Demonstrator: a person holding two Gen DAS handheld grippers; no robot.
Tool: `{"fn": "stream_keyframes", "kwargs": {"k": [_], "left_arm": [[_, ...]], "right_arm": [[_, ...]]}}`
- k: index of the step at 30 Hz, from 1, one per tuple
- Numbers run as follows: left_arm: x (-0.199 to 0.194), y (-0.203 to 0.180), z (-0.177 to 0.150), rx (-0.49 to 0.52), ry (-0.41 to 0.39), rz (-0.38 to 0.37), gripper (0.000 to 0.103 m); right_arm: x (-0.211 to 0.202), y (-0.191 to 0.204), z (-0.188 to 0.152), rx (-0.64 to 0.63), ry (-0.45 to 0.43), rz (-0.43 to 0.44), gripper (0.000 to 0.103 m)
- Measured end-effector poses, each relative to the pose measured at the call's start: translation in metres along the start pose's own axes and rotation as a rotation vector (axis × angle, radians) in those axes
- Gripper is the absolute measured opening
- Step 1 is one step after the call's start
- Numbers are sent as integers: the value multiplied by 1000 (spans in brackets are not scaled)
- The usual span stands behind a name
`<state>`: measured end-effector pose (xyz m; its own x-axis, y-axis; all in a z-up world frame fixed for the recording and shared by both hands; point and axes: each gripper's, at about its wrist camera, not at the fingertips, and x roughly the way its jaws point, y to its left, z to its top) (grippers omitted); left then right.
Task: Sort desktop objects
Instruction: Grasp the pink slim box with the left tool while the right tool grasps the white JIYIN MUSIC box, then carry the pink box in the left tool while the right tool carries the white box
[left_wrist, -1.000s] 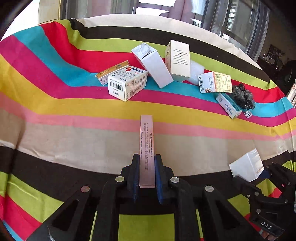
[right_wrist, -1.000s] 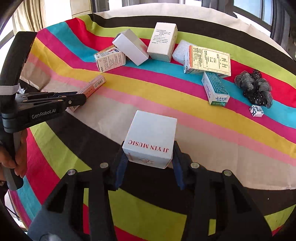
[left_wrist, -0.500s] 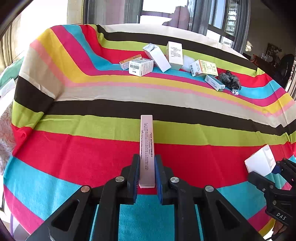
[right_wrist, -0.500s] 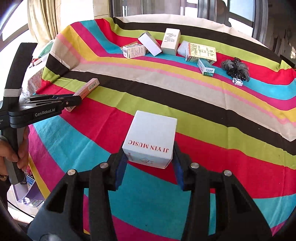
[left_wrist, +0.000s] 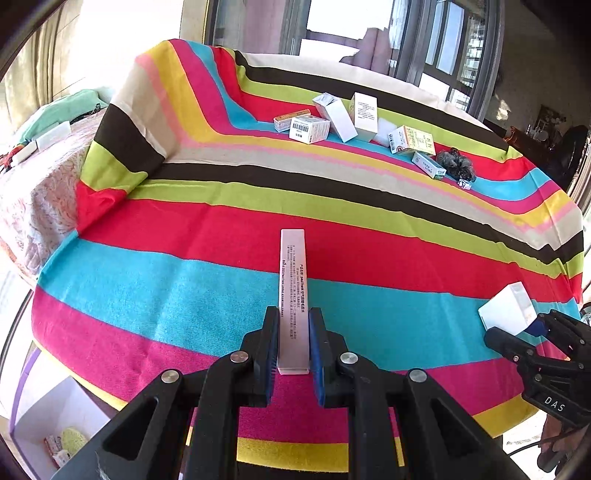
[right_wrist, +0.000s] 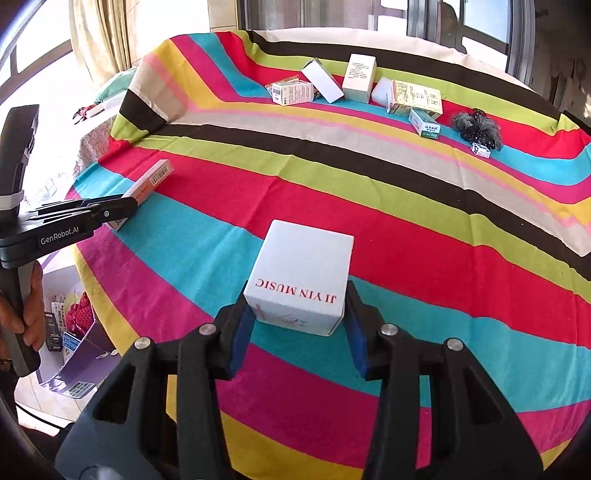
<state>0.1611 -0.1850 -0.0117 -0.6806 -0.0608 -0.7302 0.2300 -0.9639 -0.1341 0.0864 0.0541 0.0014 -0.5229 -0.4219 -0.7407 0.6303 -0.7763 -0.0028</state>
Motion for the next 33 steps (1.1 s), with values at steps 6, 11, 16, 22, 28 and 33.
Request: {"fn": "stream_keyframes", "kwargs": {"k": [6, 11, 16, 22, 28, 33], "left_arm": [[-15, 18, -12, -34, -19, 16, 16], [-30, 37, -25, -79, -36, 24, 16], [-45, 55, -39, -114, -59, 33, 16], [-67, 80, -60, -172, -77, 31, 16], [-90, 121, -88, -283, -78, 84, 16], [-99, 166, -118, -396, -47, 170, 16]], "right_arm": [[-1, 21, -1, -37, 4, 22, 48], [1, 50, 1, -99, 5, 55, 48], [6, 85, 4, -190, 2, 103, 48], [11, 136, 6, -317, 0, 173, 48], [13, 196, 3, -459, 14, 270, 48], [16, 254, -8, -603, 43, 365, 48]]}}
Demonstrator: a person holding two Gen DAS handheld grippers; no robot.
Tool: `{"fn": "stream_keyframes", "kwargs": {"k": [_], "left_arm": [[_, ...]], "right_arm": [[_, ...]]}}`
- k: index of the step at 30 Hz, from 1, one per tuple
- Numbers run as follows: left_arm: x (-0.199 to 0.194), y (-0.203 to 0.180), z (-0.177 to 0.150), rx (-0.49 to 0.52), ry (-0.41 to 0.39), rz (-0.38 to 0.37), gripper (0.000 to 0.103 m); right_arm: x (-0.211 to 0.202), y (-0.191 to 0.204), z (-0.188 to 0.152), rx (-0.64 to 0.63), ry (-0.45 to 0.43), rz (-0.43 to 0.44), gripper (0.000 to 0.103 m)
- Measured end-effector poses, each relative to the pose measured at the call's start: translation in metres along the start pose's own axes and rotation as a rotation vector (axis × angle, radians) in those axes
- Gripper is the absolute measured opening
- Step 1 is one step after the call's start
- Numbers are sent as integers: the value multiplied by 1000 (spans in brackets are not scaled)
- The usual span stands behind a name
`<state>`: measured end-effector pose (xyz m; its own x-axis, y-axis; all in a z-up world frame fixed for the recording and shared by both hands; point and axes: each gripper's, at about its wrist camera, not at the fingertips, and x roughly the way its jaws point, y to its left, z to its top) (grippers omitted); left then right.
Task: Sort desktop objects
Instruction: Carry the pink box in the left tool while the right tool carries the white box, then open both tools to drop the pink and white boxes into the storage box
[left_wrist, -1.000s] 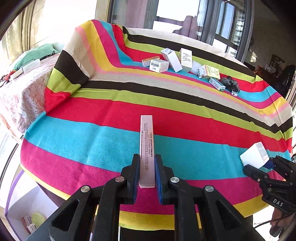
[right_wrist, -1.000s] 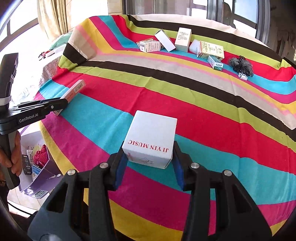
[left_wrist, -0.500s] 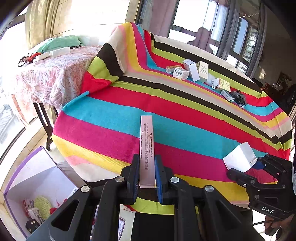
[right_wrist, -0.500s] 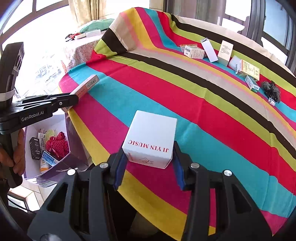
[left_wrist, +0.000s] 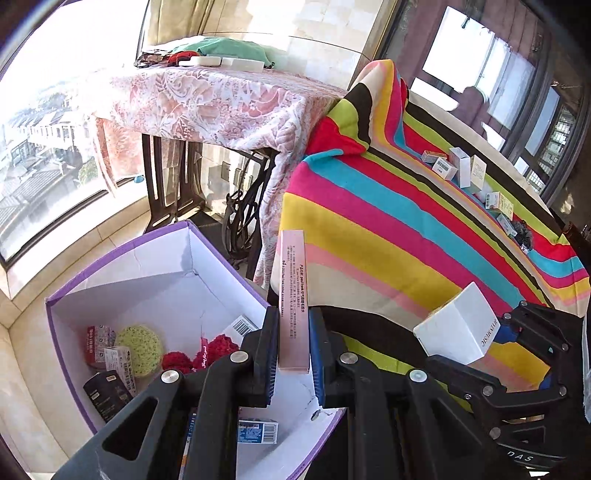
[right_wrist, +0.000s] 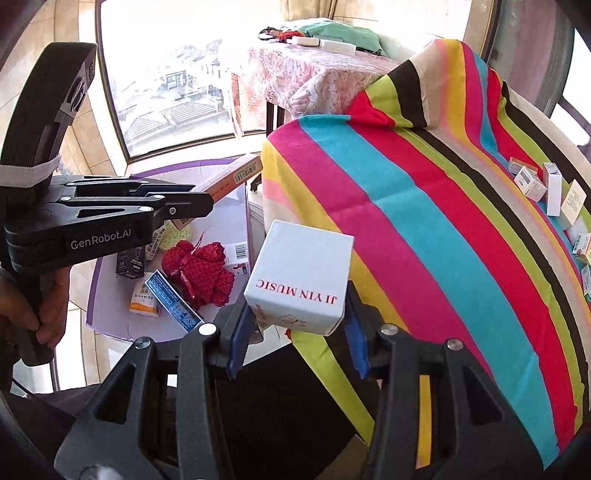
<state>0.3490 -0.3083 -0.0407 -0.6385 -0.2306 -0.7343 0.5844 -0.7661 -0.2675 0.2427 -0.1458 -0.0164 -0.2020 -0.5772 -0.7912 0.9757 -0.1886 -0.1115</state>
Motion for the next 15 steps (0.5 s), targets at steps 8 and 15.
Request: {"fn": "stream_keyframes", "kwargs": {"k": [8, 15], "left_arm": [[-5, 77, -10, -178, -1, 157, 16], [-7, 116, -11, -266, 22, 276, 37]], "right_arm": [[42, 83, 19, -205, 49, 188, 48], [50, 82, 20, -121, 54, 357, 60]]}}
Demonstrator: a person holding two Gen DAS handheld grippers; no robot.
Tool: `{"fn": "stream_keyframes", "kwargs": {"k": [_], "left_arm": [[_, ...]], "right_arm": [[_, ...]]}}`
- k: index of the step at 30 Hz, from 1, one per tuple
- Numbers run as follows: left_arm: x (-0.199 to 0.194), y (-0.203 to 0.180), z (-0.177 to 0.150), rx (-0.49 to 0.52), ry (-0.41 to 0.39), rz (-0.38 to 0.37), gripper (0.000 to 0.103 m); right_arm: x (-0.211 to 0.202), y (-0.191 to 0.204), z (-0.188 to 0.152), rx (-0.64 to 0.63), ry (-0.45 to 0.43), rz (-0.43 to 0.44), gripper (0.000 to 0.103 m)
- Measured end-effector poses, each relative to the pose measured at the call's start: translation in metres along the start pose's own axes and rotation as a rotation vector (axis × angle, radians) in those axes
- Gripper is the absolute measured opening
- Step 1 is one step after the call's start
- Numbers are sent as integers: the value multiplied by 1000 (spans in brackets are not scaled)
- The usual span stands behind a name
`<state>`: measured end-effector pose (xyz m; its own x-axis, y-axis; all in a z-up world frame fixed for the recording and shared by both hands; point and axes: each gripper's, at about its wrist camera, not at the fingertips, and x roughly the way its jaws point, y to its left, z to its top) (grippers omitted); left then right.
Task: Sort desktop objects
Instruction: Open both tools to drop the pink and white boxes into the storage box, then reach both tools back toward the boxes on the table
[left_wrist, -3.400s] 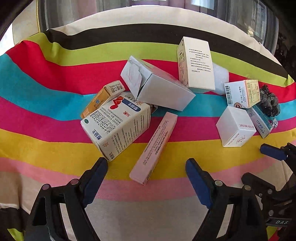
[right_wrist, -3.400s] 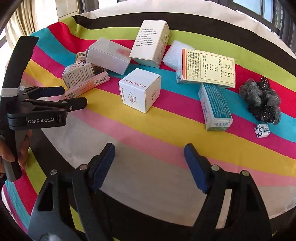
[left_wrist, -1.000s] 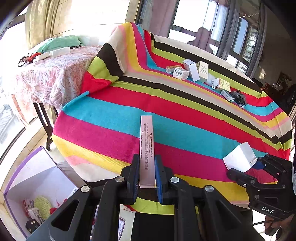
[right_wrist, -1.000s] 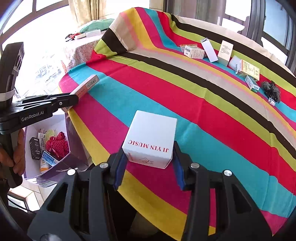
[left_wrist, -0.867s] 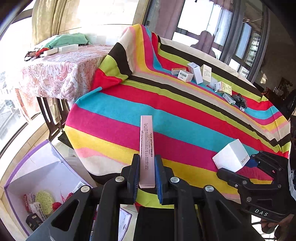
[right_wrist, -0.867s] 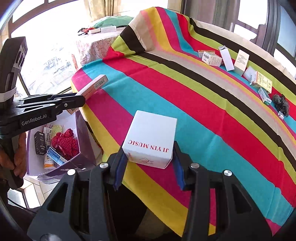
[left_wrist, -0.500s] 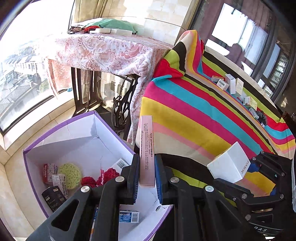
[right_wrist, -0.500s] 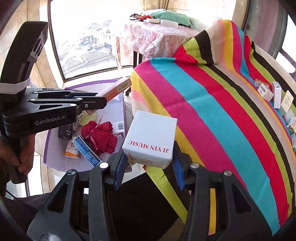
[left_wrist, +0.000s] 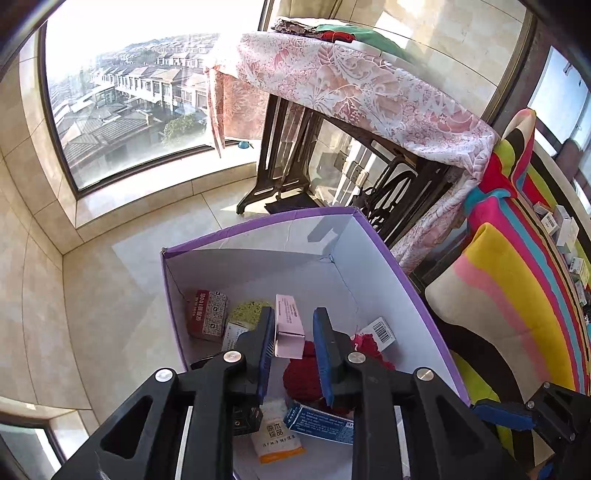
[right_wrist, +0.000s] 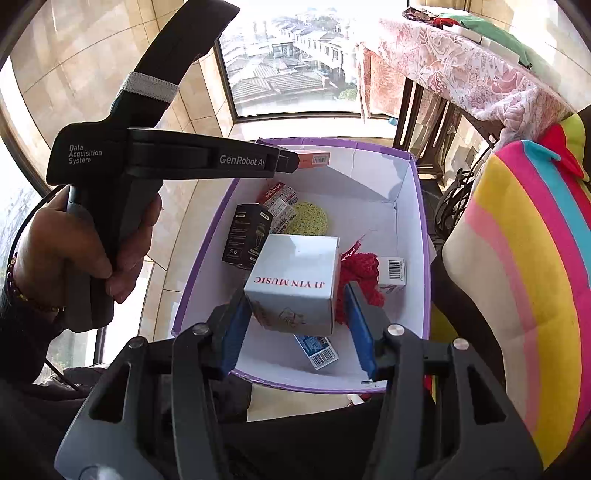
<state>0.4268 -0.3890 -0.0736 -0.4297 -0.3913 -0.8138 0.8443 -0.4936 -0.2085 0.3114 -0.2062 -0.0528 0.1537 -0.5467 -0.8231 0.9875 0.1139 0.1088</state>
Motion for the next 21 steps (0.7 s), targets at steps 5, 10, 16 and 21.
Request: {"fn": "stream_keyframes", "kwargs": {"k": [5, 10, 16, 21], "left_arm": [[-15, -22, 3, 9, -52, -33, 76], [-27, -103, 17, 182, -77, -194, 83], [-37, -251, 24, 497, -89, -384, 86], [-11, -383, 28, 785, -158, -398, 88]], "right_arm": [[-47, -50, -10, 200, -104, -69, 68], [-122, -120, -30, 395, -262, -277, 75], [-206, -214, -104, 652, -294, -555, 77], [-249, -280, -162, 785, -244, -681, 78]]}}
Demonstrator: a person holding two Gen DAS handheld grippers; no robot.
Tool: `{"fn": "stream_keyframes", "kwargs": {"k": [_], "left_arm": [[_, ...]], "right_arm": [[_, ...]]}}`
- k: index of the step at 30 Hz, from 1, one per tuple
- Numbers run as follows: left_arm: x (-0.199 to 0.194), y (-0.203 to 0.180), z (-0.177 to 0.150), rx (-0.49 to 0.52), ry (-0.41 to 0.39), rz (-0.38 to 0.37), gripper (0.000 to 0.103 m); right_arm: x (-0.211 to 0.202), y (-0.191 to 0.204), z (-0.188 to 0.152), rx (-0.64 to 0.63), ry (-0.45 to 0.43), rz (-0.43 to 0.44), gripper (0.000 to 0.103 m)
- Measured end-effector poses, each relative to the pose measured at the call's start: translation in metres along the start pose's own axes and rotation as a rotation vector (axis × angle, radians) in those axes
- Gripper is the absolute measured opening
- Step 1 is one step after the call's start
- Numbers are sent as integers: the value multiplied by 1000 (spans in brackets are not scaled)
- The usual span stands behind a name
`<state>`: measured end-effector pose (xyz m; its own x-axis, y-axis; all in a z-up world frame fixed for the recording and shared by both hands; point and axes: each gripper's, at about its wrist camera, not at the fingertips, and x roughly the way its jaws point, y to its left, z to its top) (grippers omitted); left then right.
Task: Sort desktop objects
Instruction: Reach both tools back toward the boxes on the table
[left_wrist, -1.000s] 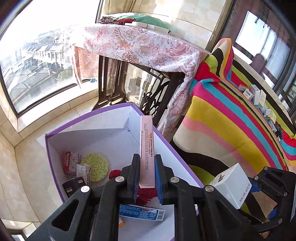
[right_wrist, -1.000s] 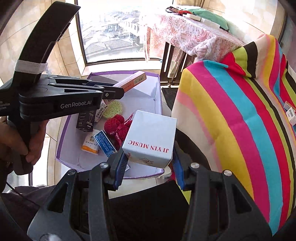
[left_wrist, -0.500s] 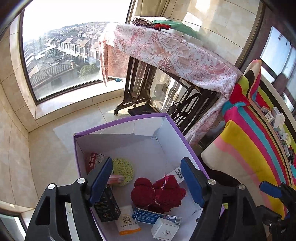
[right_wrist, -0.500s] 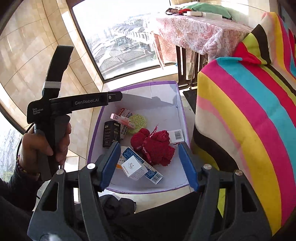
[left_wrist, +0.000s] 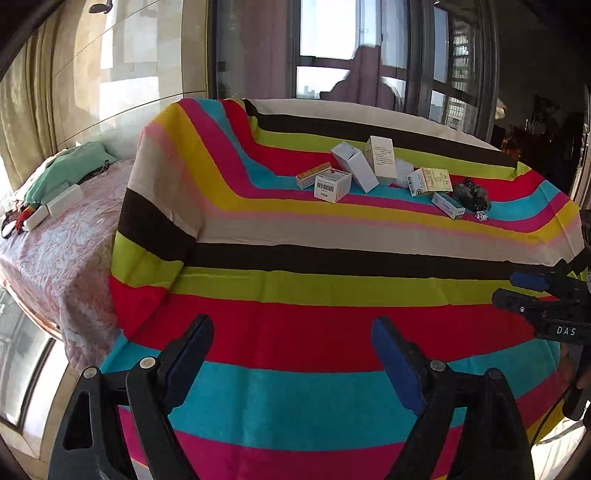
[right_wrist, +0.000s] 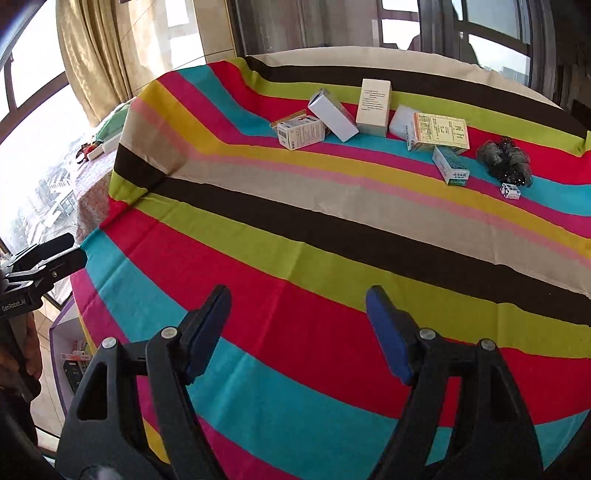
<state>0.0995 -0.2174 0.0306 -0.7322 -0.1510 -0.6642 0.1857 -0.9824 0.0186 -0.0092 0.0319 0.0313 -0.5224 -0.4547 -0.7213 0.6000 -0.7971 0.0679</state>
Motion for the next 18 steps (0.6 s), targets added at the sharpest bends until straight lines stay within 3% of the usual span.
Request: {"fn": "stream_keyframes", "kwargs": {"k": [4, 9, 13, 18], "left_arm": [[89, -28, 48, 99, 90, 3, 88], [163, -33, 83, 58, 157, -6, 88], [196, -30, 112, -4, 168, -32, 88], [228, -33, 140, -3, 185, -56, 88]], "right_arm": [[23, -64, 9, 57, 33, -102, 78], [59, -127, 34, 151, 82, -164, 79], [91, -142, 70, 136, 102, -162, 81], [130, -144, 111, 107, 113, -164, 81]]}}
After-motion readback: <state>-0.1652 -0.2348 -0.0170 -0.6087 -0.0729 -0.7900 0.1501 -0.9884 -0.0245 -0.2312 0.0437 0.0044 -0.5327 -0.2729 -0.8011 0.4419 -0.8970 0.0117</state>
